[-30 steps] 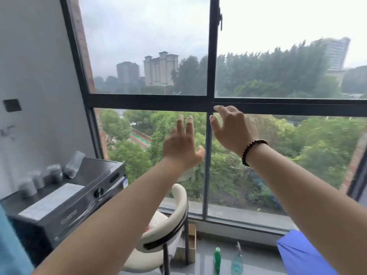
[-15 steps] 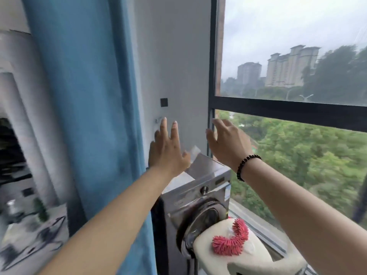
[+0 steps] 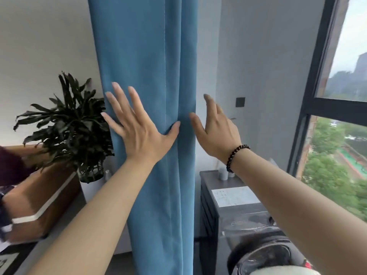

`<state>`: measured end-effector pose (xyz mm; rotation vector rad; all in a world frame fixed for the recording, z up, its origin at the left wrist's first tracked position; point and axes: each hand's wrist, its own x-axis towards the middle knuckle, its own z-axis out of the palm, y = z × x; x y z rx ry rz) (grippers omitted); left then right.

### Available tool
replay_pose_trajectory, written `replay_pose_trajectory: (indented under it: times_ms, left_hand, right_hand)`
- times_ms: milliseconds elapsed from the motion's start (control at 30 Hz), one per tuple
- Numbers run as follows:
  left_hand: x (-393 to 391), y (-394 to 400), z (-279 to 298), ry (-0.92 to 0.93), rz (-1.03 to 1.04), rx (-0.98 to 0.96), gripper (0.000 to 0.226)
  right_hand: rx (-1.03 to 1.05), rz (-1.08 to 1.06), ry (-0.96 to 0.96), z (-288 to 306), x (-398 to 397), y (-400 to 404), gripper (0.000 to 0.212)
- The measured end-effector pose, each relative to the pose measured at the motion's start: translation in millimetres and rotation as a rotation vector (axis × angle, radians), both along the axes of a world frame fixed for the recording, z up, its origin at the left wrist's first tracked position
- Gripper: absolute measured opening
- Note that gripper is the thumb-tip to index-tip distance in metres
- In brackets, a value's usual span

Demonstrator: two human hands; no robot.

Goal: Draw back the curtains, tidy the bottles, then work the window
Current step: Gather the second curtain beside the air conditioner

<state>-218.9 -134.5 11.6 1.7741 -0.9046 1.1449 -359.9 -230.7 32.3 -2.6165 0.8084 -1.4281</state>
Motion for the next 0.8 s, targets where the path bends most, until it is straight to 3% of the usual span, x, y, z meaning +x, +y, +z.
replay_pose_trajectory:
  times_ms: [100,267,600,700,800]
  left_hand:
    - [4,-16,0,0.182,-0.138,0.009,0.138]
    - [-3,-47,-17,0.281,-0.232,0.082,0.139]
    - [33,-109,-62,0.249,-0.171,0.224,0.139]
    - [53,-127,-67,0.225,-0.150,0.241,0.135]
    - [78,-144,-71,0.194,-0.125,0.280,0.132]
  right_hand:
    - [-0.008,0.090,0.001,-2,12,-9,0.063]
    - [0.030,0.162,0.015,-8,22,-32,0.064]
    - [0.124,0.228,-0.002,-22,61,-84,0.065]
    - [0.092,0.225,-0.023,-21,80,-99,0.060]
    - [0.025,0.217,-0.066,-20,101,-112,0.070]
